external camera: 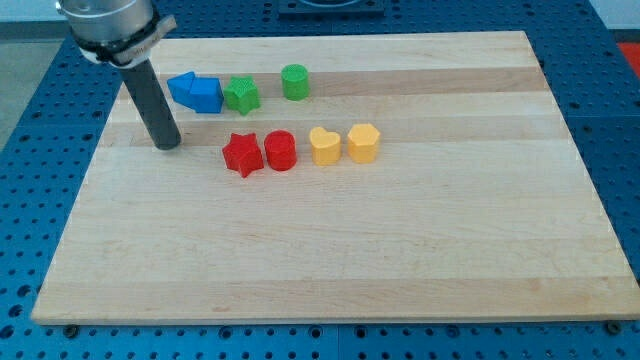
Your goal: Slightly push the yellow blocks and red circle to the down
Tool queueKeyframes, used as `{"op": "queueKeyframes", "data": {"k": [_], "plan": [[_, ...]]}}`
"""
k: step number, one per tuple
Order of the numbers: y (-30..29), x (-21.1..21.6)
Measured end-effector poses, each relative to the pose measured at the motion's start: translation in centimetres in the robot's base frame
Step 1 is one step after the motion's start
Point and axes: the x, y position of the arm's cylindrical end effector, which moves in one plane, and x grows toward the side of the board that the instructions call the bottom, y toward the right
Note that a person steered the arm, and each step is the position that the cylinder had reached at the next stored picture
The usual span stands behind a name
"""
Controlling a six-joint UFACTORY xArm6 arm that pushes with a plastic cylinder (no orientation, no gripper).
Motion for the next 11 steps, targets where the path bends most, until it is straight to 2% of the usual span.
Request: {"op": "queueKeyframes", "data": {"k": [1, 3, 4, 11], "plan": [[1.6, -0.1], [9.5, -0.1], [11.6, -0.3], [20.4, -0.9]]}}
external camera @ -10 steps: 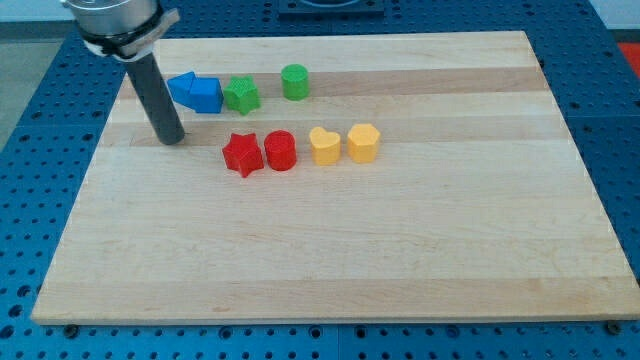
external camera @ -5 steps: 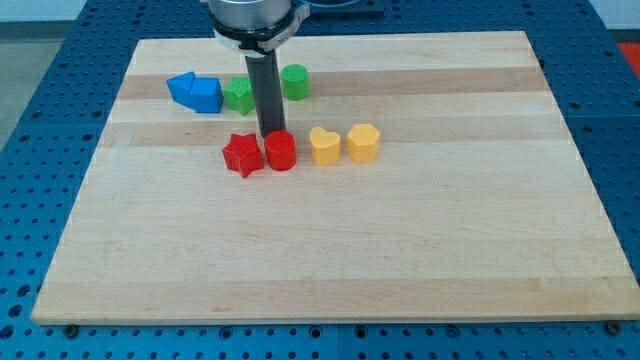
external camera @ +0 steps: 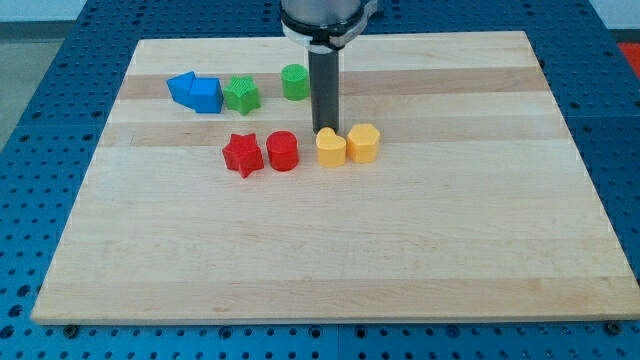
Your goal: Slightly push the yellow blocks and red circle to the down
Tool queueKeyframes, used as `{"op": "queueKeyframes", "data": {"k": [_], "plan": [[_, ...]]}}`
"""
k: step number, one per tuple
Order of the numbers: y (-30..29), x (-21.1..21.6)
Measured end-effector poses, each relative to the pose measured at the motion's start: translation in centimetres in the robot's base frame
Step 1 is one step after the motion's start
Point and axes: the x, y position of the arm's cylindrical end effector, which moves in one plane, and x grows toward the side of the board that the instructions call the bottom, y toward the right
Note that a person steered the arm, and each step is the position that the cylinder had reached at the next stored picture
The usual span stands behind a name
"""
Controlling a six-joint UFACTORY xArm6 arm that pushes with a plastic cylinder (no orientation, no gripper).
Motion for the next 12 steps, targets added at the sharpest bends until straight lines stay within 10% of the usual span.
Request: {"op": "queueKeyframes", "data": {"k": [12], "plan": [[4.3, 0.1]]}}
